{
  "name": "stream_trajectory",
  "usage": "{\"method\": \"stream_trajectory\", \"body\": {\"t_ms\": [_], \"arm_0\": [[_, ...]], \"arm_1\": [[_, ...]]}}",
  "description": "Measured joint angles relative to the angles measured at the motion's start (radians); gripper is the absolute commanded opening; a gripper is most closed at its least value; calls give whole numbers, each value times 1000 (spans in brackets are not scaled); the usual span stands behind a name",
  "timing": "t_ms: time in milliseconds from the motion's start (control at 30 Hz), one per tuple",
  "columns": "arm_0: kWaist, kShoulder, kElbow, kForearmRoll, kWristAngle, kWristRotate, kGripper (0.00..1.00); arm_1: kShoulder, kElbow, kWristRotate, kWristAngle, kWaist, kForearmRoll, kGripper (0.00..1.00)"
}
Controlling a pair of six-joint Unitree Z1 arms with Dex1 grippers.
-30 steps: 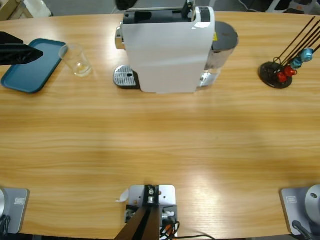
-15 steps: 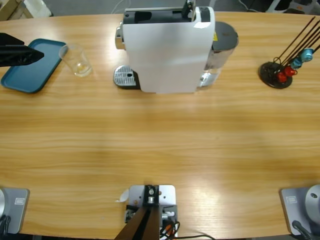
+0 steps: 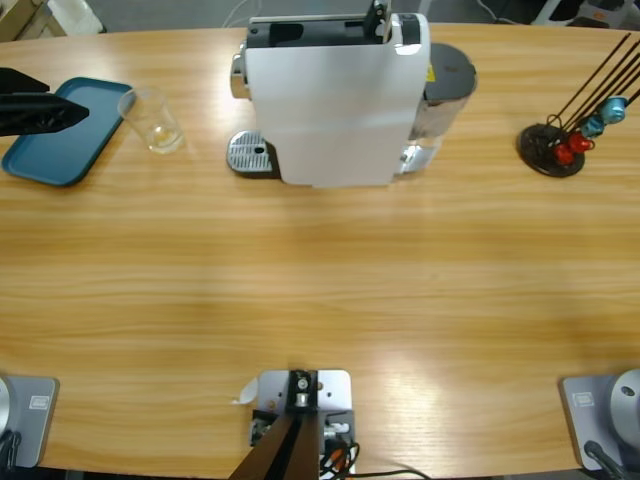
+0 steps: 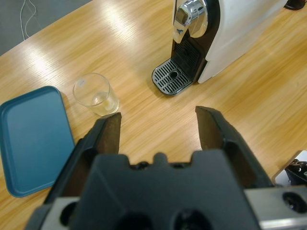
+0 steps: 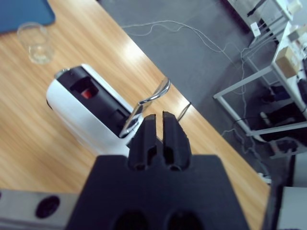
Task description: Pour coffee
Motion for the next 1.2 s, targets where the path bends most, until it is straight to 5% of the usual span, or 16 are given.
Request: {"method": "stream_trajectory", "body": {"t_ms": [167, 367, 1200], "arm_0": [[-1, -1, 0, 0, 0, 0, 660], [-2, -1, 0, -1, 0, 0, 660], [-2, -1, 0, -4, 0, 0, 660]], "arm_1": [[-36, 245, 54, -224, -1, -288, 0], [-27, 357, 85, -391, 25, -415, 0], [152, 232, 8, -481, 111, -434, 0]]}}
